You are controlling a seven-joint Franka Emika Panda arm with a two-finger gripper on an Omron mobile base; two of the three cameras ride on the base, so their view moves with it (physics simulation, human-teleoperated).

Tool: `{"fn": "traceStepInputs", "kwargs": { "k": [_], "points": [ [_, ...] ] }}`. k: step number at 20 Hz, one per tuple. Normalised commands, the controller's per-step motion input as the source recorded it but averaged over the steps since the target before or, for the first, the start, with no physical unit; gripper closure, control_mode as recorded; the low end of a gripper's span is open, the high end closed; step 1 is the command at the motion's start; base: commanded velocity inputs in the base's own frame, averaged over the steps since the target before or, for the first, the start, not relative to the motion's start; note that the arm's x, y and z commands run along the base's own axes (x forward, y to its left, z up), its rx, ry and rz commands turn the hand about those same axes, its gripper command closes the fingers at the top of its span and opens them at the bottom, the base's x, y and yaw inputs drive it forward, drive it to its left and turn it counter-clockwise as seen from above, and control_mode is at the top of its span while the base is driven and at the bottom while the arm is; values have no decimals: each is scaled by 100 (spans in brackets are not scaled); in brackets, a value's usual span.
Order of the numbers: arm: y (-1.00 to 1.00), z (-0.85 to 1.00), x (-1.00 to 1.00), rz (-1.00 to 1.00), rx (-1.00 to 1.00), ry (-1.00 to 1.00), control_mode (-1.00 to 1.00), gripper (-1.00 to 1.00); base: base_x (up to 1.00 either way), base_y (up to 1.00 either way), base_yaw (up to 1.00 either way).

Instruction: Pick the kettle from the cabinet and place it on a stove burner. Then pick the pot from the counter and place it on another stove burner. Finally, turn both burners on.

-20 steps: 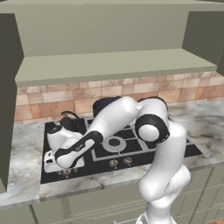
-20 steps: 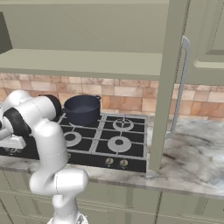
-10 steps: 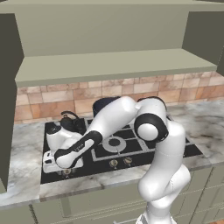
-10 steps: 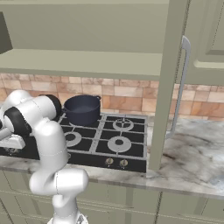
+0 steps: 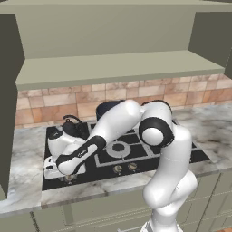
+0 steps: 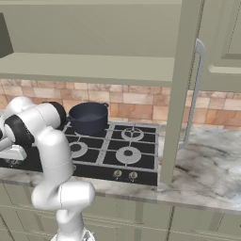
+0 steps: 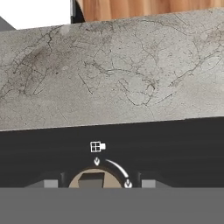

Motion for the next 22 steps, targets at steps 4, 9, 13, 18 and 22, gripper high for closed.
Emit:
{"fn": "traceStepInputs", "kwargs": {
  "k": [4, 9, 13, 18, 22],
  "points": [
    [-2, -5, 0, 3, 0, -1, -100, 100, 0, 0, 0],
    [-15, -10, 0, 16, 1, -6, -100, 100, 0, 0, 0],
    [-10, -5, 0, 22, 0, -5, -100, 100, 0, 0, 0],
    [-6, -6, 0, 24, 0, -2, -100, 100, 0, 0, 0],
    [-2, -11, 0, 23, 0, -2, -100, 100, 0, 0, 0]
  ]
}}
